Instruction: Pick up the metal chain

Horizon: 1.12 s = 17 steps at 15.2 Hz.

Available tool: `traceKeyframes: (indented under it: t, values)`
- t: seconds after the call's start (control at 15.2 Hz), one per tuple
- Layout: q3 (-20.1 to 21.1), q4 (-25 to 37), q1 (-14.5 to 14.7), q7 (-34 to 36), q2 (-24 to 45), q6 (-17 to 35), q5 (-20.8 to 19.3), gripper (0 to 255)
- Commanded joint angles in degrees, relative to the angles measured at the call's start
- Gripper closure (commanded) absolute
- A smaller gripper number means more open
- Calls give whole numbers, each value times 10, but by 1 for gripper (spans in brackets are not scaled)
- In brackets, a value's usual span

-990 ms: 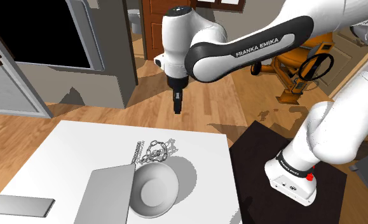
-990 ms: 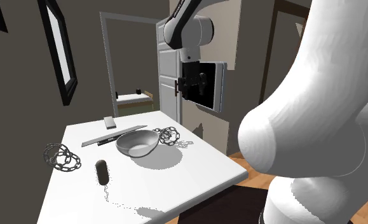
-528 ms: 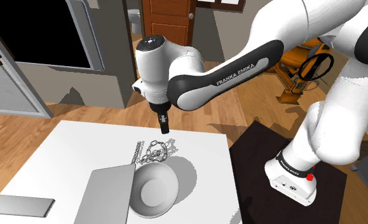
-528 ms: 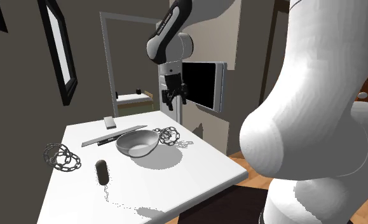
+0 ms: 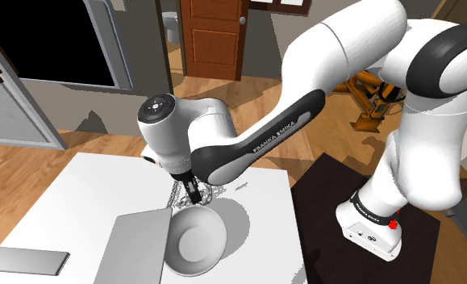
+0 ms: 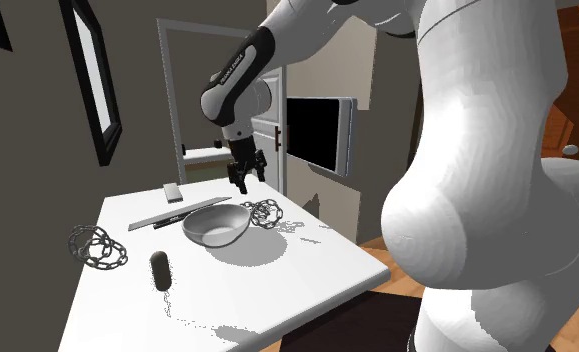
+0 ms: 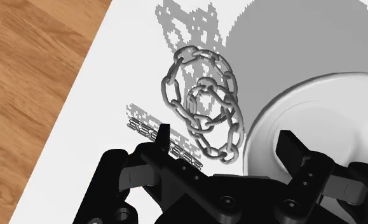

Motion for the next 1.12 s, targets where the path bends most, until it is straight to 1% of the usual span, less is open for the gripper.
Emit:
traceKeyframes:
  t: [0.0,0.07,0.53,0.66,0.73,1.06]
  values:
    - [4,17,18,-4,29,-1,-18,0]
    - [4,20,20,-4,33,-1,-20,0]
    - [-6,9,27,14,67,40,-40,0]
    - [-6,9,27,14,67,40,-40,0]
    - [-6,9,27,14,67,40,-40,255]
    - [-6,8,27,14,66,40,-40,255]
